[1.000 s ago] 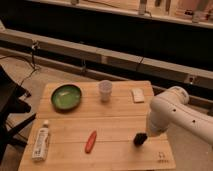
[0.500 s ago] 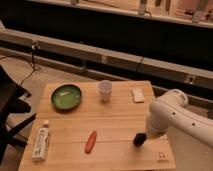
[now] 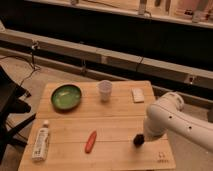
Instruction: Knock the eraser over
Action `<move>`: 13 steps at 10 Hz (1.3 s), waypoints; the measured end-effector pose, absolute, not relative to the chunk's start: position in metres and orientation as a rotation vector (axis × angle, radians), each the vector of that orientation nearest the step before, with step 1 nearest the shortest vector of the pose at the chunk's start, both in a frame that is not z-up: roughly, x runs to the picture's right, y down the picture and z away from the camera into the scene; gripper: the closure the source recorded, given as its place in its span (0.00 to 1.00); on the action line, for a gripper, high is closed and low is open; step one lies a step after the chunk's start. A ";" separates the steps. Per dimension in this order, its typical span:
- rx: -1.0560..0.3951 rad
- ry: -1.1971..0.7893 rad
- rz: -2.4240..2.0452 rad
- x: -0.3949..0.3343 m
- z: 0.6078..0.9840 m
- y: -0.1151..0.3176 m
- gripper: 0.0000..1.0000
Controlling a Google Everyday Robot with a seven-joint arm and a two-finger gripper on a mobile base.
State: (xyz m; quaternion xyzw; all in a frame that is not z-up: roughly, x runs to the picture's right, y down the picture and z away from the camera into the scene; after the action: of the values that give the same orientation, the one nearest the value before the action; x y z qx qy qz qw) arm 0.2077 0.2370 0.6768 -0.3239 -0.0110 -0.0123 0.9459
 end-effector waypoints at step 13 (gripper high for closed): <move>-0.659 -0.018 -0.032 0.192 0.673 0.245 0.99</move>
State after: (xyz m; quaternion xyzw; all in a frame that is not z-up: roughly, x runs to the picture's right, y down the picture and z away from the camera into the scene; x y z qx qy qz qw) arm 0.1916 0.2452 0.6729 -0.3237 -0.0090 -0.0155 0.9460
